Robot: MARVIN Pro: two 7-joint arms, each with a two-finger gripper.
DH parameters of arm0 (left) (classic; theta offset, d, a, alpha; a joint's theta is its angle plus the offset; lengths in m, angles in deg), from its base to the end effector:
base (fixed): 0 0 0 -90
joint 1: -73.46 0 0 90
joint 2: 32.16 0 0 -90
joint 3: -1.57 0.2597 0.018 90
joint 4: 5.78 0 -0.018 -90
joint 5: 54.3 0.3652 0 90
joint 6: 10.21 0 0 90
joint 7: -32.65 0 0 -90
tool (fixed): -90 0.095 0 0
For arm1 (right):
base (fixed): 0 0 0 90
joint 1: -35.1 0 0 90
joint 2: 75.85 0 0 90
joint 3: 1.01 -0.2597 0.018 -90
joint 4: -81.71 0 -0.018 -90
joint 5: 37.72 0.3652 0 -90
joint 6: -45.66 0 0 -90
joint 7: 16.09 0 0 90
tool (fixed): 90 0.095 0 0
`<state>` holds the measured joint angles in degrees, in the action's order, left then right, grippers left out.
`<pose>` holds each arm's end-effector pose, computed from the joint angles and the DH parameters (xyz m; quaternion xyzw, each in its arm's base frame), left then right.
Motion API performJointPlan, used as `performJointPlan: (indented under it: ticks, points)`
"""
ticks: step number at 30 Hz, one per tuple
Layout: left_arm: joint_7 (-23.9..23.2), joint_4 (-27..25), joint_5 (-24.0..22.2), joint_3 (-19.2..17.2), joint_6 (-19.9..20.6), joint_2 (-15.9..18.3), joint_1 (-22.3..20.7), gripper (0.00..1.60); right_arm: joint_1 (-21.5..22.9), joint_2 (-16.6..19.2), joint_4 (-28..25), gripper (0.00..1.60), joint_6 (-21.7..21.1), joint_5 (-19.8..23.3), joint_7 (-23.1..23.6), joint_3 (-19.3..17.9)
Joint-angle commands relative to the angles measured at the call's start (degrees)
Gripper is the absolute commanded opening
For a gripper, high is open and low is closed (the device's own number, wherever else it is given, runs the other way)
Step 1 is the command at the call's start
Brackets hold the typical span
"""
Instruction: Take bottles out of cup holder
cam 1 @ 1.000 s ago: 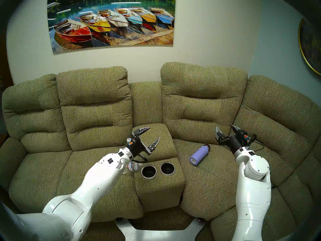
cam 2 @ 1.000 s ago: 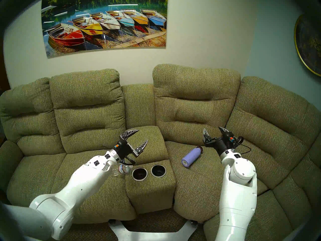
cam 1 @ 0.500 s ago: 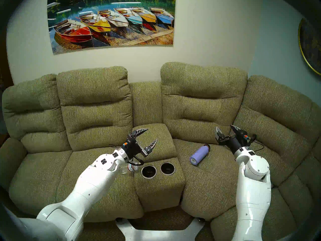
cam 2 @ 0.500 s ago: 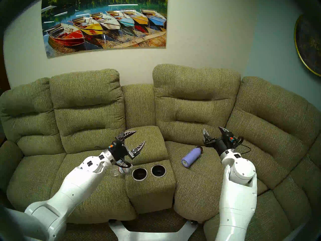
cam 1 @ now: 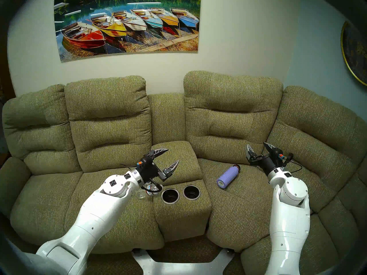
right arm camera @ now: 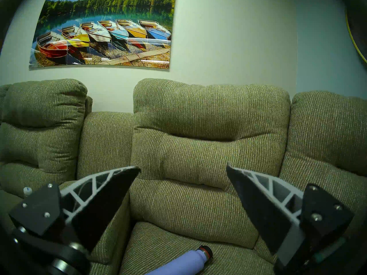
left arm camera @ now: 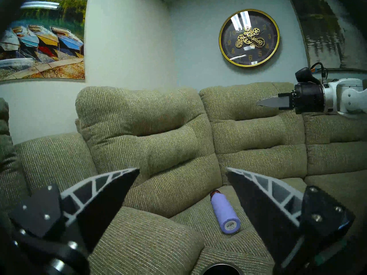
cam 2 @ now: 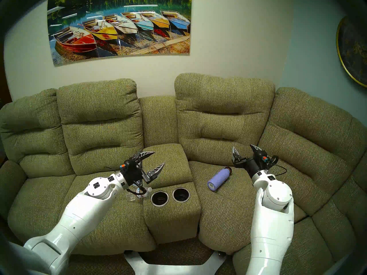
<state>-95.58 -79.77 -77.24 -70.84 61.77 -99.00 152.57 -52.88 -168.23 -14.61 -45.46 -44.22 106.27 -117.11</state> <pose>0.4775 -0.0235 -0.3114 0.6052 -0.3149 0.6828 0.2613 0.4467 -0.1488 -0.2266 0.6834 0.0716 0.7265 0.0014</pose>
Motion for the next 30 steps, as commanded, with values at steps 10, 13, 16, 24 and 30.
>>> performJointPlan:
  ticks: [10,13,16,24,30]
  points:
    - [4.8,-12.8,-0.7,-2.2,11.7,3.2,5.4,1.6,0.5,-0.1,-1.6,1.6,0.2,0.2,0.0,0.1]
    - [6.2,-15.0,-0.5,-2.5,14.2,3.7,6.4,1.6,0.4,-0.1,-1.7,1.6,0.2,0.2,0.0,0.1]
    - [8.2,-17.9,-0.2,-2.9,17.3,4.3,7.8,1.6,0.4,-0.1,-1.8,1.6,0.2,0.2,-0.1,0.1]
    - [12.2,-23.2,0.4,-3.6,22.6,5.2,10.3,1.6,0.4,-0.2,-1.9,1.6,0.1,0.2,-0.1,0.1]
    - [14.0,-25.2,0.7,-3.9,25.0,5.4,11.2,1.6,0.3,-0.2,-1.9,1.6,0.0,0.2,-0.1,0.1]
